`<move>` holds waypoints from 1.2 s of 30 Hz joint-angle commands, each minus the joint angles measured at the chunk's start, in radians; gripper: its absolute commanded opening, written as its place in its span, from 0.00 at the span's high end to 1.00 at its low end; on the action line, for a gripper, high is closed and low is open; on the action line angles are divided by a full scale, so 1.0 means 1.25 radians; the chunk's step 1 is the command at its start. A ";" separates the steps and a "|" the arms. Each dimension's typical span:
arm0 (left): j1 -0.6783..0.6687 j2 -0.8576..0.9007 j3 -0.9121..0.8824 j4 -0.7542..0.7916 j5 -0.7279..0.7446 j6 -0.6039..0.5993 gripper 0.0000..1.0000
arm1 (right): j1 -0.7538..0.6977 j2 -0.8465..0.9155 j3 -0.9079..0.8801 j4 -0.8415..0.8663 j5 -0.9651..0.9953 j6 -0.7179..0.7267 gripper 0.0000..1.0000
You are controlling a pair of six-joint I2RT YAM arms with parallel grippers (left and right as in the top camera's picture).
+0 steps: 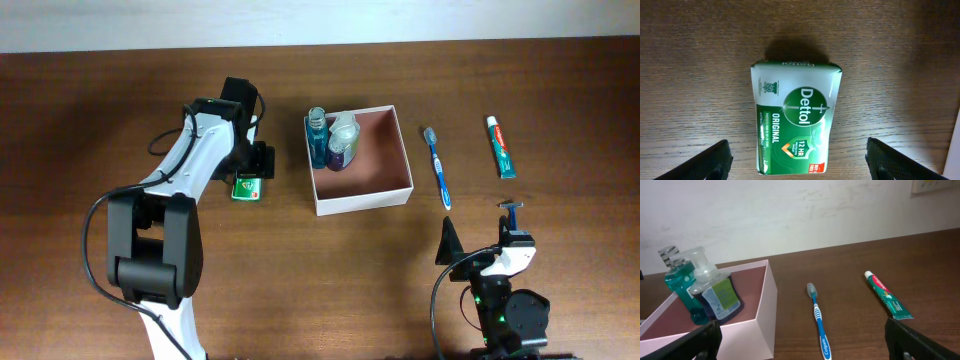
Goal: Pack container
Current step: 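Lower the left gripper and close it on the Dettol soap bar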
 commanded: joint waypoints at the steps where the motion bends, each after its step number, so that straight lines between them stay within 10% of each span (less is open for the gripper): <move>1: 0.005 0.012 -0.002 -0.006 0.006 -0.008 0.13 | 0.005 -0.006 -0.004 -0.005 -0.001 -0.003 0.02; 36: 0.005 0.056 -0.004 0.001 0.009 -0.008 0.13 | 0.005 -0.006 -0.004 -0.005 -0.001 -0.003 0.02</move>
